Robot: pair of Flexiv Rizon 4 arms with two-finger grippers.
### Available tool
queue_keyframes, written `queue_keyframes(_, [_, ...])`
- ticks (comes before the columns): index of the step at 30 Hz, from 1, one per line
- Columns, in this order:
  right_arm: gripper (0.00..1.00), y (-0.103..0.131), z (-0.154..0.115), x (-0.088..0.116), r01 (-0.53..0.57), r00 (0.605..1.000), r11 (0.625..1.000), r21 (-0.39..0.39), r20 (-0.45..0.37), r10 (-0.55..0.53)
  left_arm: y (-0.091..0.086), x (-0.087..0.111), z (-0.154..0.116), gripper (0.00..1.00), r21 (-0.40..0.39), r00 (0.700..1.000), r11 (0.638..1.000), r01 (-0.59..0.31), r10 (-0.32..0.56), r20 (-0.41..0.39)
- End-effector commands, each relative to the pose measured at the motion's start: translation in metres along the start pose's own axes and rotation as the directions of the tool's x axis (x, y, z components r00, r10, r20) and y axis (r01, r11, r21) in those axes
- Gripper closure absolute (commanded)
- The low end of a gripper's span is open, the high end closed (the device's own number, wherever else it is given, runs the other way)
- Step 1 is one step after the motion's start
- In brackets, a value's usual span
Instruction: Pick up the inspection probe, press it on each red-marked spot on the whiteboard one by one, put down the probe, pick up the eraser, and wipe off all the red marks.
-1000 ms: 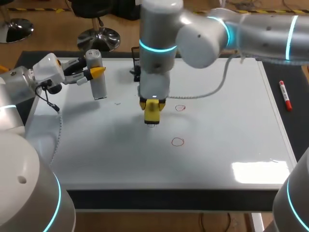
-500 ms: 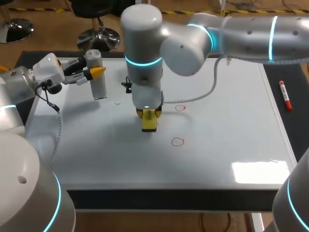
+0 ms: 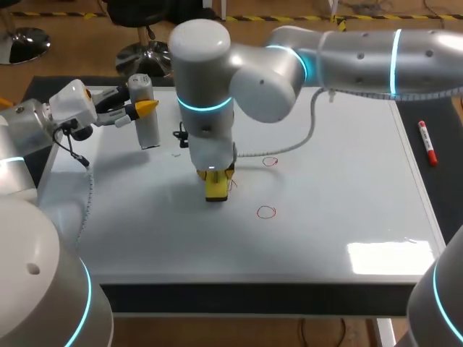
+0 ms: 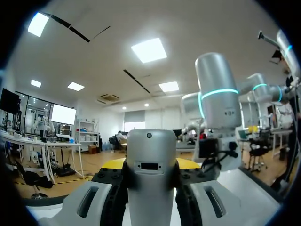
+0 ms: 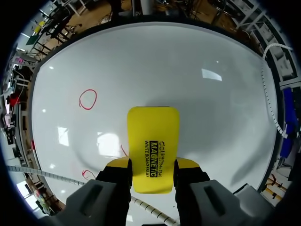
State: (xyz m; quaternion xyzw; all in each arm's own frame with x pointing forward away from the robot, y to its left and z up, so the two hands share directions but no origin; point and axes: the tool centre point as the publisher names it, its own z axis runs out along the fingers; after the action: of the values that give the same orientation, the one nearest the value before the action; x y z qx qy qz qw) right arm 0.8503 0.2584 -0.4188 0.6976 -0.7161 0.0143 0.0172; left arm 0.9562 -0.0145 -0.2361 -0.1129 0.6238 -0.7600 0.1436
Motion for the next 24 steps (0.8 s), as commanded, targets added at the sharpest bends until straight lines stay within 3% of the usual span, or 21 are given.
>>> queue_keyframes(1, [1.0,0.0,0.004,-0.003,0.0,1.0,1.0,0.001,-0.001,0.0,0.0,0.0,0.001,1.0,0.002,1.0,1.0,-0.001,0.001,0.001])
queue_keyframes(13, [1.0,0.0,0.013,-0.006,0.013,1.0,1.0,0.002,0.003,-0.013,0.0,0.0,0.001,1.0,0.002,1.0,1.0,-0.001,0.001,0.001])
queue_keyframes(24, [1.0,0.001,0.025,0.006,0.005,1.0,1.0,-0.014,-0.015,-0.005,0.0,0.0,0.001,1.0,0.002,1.0,1.0,-0.001,0.001,0.001])
